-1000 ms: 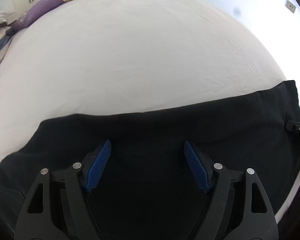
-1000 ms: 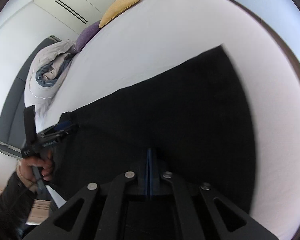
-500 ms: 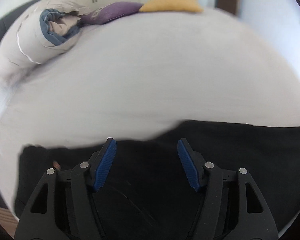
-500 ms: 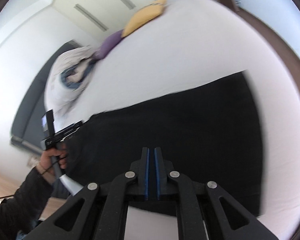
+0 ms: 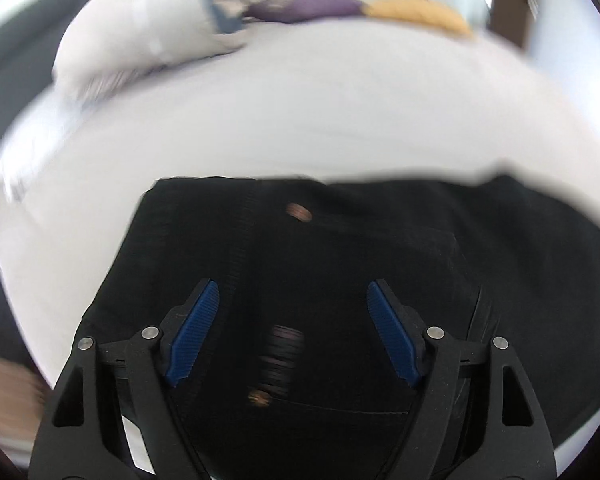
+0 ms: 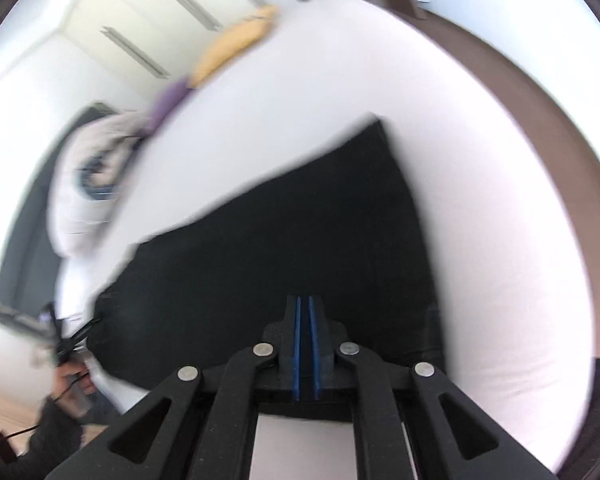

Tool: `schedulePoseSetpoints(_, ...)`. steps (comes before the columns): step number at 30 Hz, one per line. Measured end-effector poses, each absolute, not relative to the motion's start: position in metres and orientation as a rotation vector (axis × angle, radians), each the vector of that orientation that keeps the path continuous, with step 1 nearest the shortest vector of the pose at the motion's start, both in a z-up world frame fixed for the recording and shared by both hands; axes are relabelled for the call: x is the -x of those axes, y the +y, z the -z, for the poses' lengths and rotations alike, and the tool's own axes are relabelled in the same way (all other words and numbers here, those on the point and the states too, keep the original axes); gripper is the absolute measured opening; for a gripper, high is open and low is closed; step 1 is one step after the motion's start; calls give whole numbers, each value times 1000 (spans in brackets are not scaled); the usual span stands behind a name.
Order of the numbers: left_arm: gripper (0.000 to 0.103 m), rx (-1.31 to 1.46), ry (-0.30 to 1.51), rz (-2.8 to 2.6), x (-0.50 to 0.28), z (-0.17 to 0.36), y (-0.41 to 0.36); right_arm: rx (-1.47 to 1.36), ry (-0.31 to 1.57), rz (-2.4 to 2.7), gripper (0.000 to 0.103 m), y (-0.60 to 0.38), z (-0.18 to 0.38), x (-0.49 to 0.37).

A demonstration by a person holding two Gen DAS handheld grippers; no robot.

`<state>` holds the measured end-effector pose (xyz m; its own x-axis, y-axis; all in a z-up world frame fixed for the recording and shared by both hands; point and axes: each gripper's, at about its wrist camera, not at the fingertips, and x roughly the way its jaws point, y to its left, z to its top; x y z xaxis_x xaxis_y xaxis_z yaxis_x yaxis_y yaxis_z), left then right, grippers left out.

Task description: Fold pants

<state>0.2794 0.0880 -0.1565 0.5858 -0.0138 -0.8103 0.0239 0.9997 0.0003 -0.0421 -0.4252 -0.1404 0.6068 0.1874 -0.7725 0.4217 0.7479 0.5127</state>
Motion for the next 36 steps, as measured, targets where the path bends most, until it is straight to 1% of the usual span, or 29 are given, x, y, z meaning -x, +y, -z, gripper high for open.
schedulePoseSetpoints(2,75,46,926,57,-282,148,104,-744,940,43,13,-406,143,30)
schedulePoseSetpoints(3,75,52,915,95,-277,147,98,-732,959,3,14,-393,148,19)
schedulePoseSetpoints(6,77,27,924,244,-293,147,56,-687,1034,-52,14,-367,170,6)
schedulePoseSetpoints(7,78,-23,946,284,-291,154,31,-689,1051,-65,14,-363,176,2)
schedulePoseSetpoints(8,78,-107,984,279,-316,166,12,-681,1070,-69,14,-364,183,2)
schedulePoseSetpoints(9,78,-202,1027,232,-323,183,0,-650,1090,-51,10,-361,187,-3)
schedulePoseSetpoints(10,81,-229,1037,222,-327,192,-1,-638,1092,-36,1,-365,188,-4)
schedulePoseSetpoints(13,82,-107,1028,276,-331,197,21,-672,1055,32,0,-408,183,15)
schedulePoseSetpoints(15,81,-110,1011,231,-326,192,35,-679,1016,95,0,-425,179,34)
schedulePoseSetpoints(17,79,-44,1007,283,-322,187,54,-716,966,152,0,-444,176,51)
schedulePoseSetpoints(19,75,-39,1016,259,-320,183,62,-729,892,233,14,-470,162,84)
schedulePoseSetpoints(20,74,-98,1008,170,-314,179,62,-751,857,254,15,-482,156,100)
schedulePoseSetpoints(22,74,-127,980,136,-301,165,56,-777,808,295,29,-494,142,124)
schedulePoseSetpoints(25,74,-63,932,174,-275,142,26,-803,733,197,29,-489,122,140)
schedulePoseSetpoints(26,74,-61,926,198,-281,141,6,-824,716,134,29,-477,119,136)
schedulePoseSetpoints(27,74,-65,918,224,-267,136,-7,-843,720,59,30,-464,120,129)
schedulePoseSetpoints(28,77,-76,919,259,-255,130,-26,-845,740,-1,31,-449,125,120)
schedulePoseSetpoints(30,79,-121,939,317,-227,136,-77,-816,797,-40,32,-430,142,107)
schedulePoseSetpoints(32,79,-157,979,368,-212,155,-132,-806,874,-20,32,-425,165,101)
schedulePoseSetpoints(33,79,-174,1002,383,-213,166,-143,-821,897,13,21,-434,177,106)
schedulePoseSetpoints(34,79,-191,1033,381,-206,180,-149,-848,882,21,14,-442,180,110)
schedulePoseSetpoints(35,84,-196,1050,359,-203,195,-154,-876,855,62,14,-456,178,122)
schedulePoseSetpoints(36,89,-173,1028,340,-202,198,-152,-892,815,119,14,-474,172,138)
